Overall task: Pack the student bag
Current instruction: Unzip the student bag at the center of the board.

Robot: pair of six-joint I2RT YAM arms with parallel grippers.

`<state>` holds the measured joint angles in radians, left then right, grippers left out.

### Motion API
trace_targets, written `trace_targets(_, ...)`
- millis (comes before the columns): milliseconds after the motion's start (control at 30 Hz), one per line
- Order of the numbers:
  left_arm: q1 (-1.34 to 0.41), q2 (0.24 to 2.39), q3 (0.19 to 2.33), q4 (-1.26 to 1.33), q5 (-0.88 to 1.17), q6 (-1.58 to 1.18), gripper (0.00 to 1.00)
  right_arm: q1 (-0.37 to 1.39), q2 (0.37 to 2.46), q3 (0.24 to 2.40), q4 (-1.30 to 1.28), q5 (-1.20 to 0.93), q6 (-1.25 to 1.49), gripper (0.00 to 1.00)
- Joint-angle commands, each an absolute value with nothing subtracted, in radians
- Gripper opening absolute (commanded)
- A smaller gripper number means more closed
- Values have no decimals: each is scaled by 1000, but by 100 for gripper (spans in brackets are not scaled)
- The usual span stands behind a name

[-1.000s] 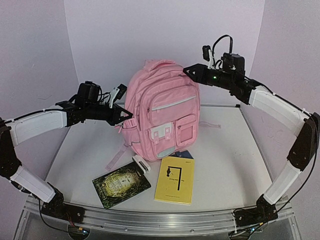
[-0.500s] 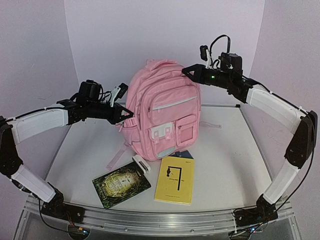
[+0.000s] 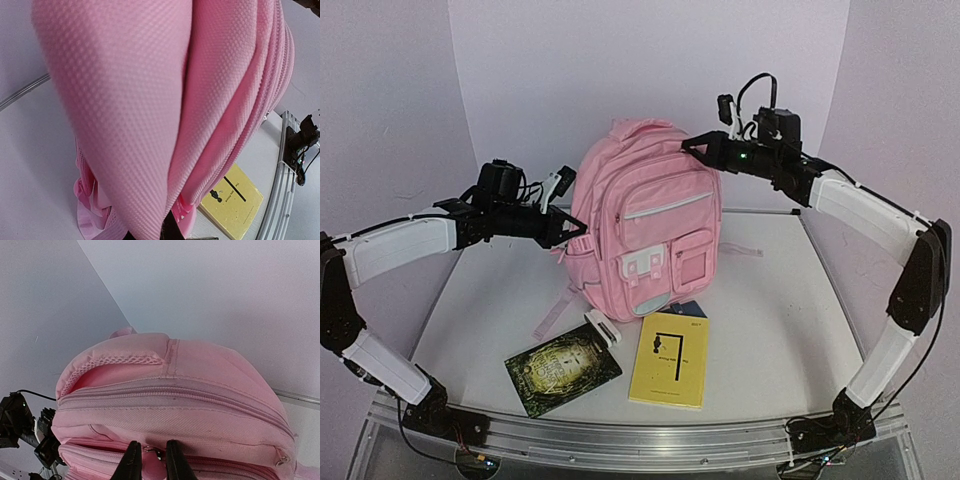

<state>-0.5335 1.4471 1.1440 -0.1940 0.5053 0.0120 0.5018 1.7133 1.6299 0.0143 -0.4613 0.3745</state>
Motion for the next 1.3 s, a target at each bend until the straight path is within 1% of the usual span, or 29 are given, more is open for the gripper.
trace_targets(0,-528,1441,1198,-172,511,30,0,504,1716,1648,71,-499,404,2)
trace_targets(33,-528,1441,1197,-171,507,29,0,504,1708,1639,81,-497,408,0)
trace_targets(100,-527,1439,1192,-170,491,26,0,504,1682,1613,102,-463,412,0)
trace_targets(300,-523,1432,1179,-174,433,29,0,505,1562,1495,128,-214,345,0)
trace_targets(433,-513,1423,1166,-178,418,29,0,498,1522,1430,131,-129,304,0)
trace_targets(933,-485,1412,1161,-201,405,28,0,392,1520,1265,190,-162,318,0)
trace_targets(1267,-483,1419,1171,-203,413,20,0,387,1494,1100,240,-245,393,0)
